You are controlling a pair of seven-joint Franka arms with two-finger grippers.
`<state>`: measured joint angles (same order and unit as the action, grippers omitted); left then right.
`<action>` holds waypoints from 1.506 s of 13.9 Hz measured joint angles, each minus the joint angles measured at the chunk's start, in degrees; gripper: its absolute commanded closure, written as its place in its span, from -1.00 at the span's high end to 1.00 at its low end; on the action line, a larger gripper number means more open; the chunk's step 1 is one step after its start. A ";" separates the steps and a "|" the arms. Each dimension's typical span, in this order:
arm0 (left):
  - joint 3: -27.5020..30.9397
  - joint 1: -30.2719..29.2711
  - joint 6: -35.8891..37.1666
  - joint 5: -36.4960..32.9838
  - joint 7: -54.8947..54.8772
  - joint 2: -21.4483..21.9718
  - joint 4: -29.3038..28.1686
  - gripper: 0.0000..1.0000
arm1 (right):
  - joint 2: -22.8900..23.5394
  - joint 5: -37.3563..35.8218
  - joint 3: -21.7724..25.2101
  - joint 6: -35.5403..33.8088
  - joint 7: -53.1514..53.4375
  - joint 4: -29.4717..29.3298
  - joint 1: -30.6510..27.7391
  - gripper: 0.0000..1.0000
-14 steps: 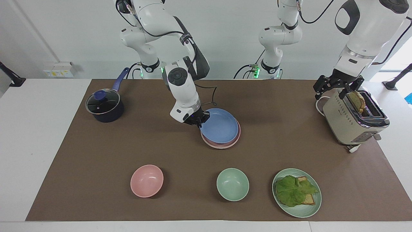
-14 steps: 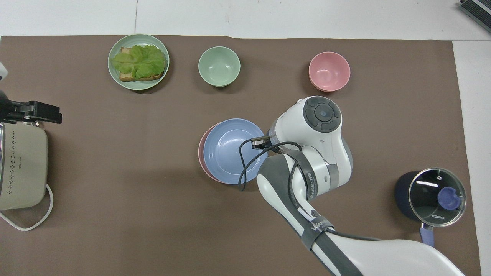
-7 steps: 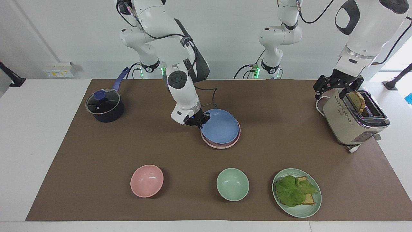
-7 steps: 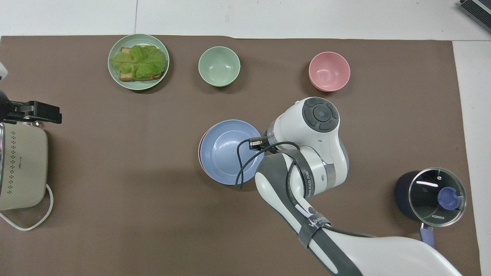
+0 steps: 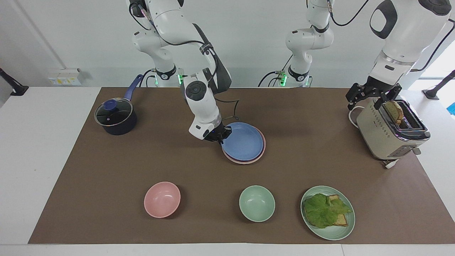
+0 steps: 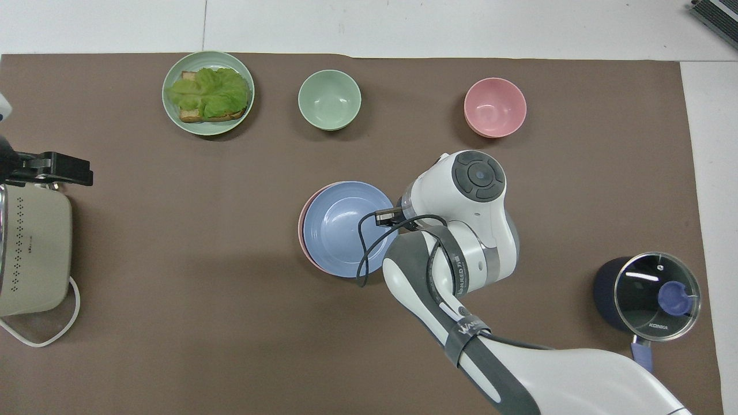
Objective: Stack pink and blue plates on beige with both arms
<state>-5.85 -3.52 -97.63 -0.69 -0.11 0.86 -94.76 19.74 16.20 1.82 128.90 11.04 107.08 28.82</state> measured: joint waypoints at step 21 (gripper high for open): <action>1.49 1.43 0.11 0.00 0.00 -0.19 1.29 1.00 | -4.03 -4.89 1.27 0.40 -0.41 -0.76 -4.15 1.00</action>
<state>-4.36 -2.09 -97.51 -0.69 -0.11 0.67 -93.47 15.71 11.31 3.09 129.30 10.62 106.32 24.67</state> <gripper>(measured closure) 0.000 0.000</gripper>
